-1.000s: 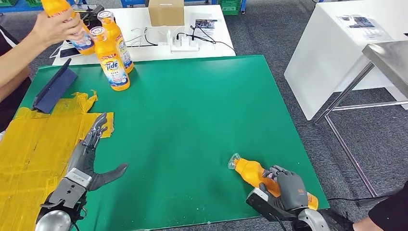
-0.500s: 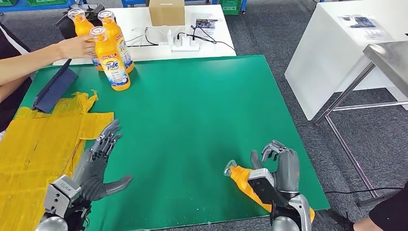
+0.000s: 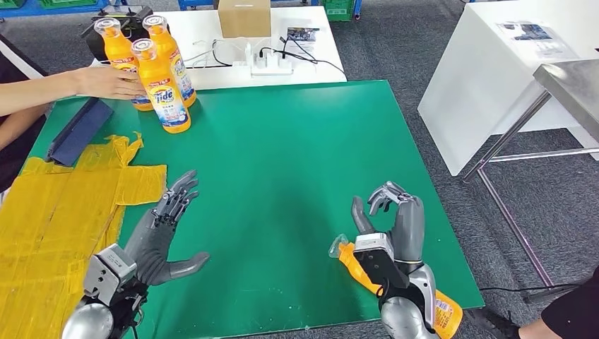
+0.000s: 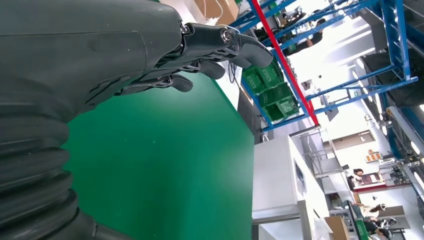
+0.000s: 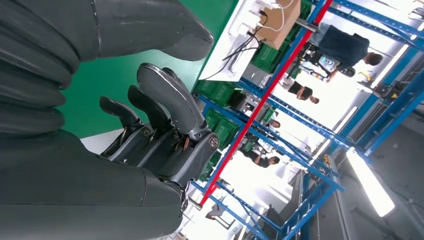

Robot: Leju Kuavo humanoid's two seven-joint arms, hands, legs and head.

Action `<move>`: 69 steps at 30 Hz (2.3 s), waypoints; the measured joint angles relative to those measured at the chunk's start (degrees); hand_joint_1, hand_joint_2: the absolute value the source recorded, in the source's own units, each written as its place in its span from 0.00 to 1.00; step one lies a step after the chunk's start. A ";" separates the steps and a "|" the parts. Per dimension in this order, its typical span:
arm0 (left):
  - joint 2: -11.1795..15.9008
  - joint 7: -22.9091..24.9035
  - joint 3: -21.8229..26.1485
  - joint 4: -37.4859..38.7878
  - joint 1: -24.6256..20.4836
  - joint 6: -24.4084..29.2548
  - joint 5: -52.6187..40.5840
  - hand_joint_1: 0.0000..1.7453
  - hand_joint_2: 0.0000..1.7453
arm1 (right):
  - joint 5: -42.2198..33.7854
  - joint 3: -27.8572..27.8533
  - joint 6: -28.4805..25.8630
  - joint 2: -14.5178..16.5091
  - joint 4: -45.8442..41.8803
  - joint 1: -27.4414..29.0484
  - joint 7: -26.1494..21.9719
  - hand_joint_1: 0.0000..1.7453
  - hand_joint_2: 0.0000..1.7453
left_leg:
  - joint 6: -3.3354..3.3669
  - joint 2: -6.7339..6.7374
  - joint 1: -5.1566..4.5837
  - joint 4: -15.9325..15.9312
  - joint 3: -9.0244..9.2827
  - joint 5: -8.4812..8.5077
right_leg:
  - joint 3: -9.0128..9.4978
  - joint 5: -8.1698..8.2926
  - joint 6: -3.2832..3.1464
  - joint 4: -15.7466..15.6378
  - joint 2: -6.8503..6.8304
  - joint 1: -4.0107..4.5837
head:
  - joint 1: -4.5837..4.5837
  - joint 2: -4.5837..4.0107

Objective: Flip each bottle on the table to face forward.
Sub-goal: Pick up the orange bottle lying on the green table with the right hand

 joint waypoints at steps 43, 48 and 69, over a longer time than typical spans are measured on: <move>-2.10 3.73 7.21 -1.66 9.09 3.04 0.25 0.00 1.00 | 20.01 11.43 7.60 -23.87 -14.94 22.66 39.53 0.00 1.00 | -0.03 -0.06 -0.10 0.00 -0.01 -0.34 | -0.03 -0.29 0.03 -0.03 -0.01 -0.09 | -0.01 0.00; -2.73 4.39 7.99 -1.79 9.58 3.08 0.20 0.00 1.00 | 24.63 8.48 8.60 -25.40 -16.82 25.00 42.87 0.00 1.00 | -0.03 -0.07 -0.09 0.00 0.13 -0.43 | -0.35 -0.39 -0.01 -0.04 -0.01 -0.09 | 0.00 0.00; -3.90 5.99 9.06 0.39 6.75 2.22 1.57 0.00 1.00 | 30.50 -15.76 16.79 -13.38 -3.00 19.02 29.33 0.00 1.00 | -0.02 0.00 -0.09 0.00 0.27 -0.46 | -0.30 -0.39 0.04 -0.04 0.00 -0.09 | -0.01 0.00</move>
